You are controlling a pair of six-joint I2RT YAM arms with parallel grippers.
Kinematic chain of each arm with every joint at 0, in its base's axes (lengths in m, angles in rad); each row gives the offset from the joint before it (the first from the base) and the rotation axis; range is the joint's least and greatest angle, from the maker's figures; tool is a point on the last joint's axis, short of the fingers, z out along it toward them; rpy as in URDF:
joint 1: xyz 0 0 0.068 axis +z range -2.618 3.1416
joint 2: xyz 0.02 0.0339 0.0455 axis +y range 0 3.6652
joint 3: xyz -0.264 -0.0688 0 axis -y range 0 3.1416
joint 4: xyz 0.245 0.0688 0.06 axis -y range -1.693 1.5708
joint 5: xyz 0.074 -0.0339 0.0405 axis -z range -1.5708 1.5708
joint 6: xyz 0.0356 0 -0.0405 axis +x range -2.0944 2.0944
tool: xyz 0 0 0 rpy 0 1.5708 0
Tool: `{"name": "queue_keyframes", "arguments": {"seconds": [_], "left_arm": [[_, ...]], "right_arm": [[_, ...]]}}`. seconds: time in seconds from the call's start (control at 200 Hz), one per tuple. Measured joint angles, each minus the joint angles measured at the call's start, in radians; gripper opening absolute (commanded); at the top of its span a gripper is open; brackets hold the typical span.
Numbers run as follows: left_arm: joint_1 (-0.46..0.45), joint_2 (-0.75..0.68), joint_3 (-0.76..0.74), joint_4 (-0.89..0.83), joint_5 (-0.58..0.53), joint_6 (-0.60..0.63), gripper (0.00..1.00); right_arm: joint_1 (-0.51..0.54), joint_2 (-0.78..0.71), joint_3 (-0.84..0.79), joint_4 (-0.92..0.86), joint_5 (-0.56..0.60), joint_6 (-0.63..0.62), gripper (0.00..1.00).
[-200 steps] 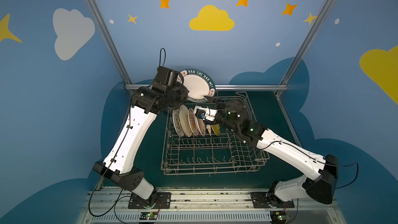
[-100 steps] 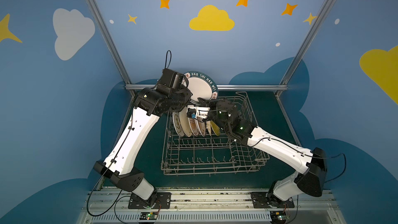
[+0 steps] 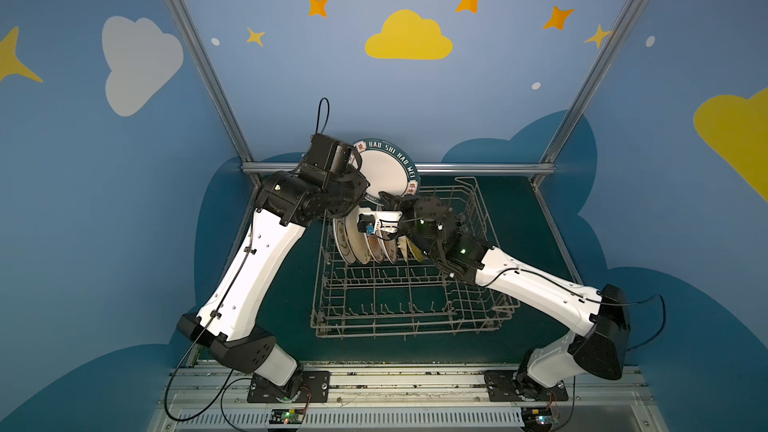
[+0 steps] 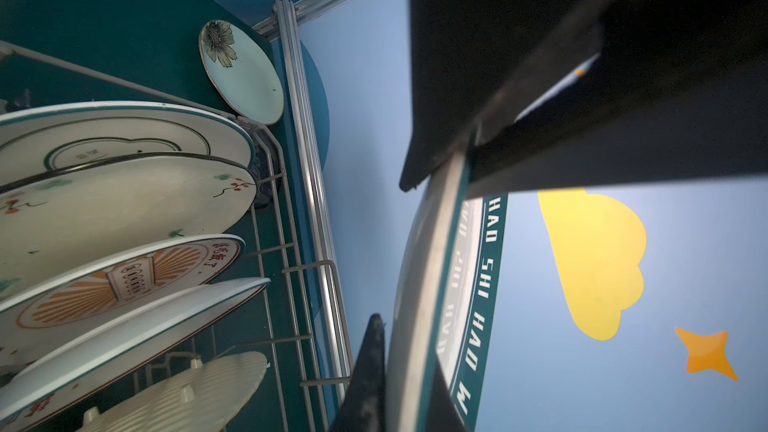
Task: Load the plates into the dish rack
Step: 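Close the right gripper on the plate's rim beside the left gripper, then open the left gripper and draw it back while the right gripper holds the plate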
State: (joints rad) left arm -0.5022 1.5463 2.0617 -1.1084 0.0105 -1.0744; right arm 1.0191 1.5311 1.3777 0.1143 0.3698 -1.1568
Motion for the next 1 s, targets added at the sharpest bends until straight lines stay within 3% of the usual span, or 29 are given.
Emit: {"name": "queue_keyframes", "arguments": {"seconds": [0.095, 0.19, 0.406, 0.626, 0.846, 0.996], "left_arm": [[0.011, -0.014, -0.014, 0.031, 0.008, 0.003, 0.73], [0.031, -0.035, -0.037, 0.061, 0.021, 0.019, 0.99], [0.096, -0.179, -0.182, 0.206, 0.052, 0.125, 1.0], [0.179, -0.5, -0.526, 0.518, 0.154, 0.333, 1.0], [0.182, -0.77, -0.824, 0.799, 0.21, 0.638, 1.0], [0.182, -0.9, -1.052, 0.962, 0.227, 0.799, 1.0]], "right_arm": [[0.005, 0.0, -0.002, -0.002, 0.004, 0.001, 0.0], [0.005, 0.0, -0.002, -0.002, 0.009, 0.008, 0.0], [0.003, 0.0, -0.002, -0.022, 0.032, 0.047, 0.0], [0.0, 0.0, 0.062, -0.109, 0.06, 0.148, 0.0], [-0.001, -0.002, 0.213, -0.247, 0.095, 0.384, 0.0], [-0.013, 0.003, 0.36, -0.461, 0.105, 0.653, 0.0]]}}
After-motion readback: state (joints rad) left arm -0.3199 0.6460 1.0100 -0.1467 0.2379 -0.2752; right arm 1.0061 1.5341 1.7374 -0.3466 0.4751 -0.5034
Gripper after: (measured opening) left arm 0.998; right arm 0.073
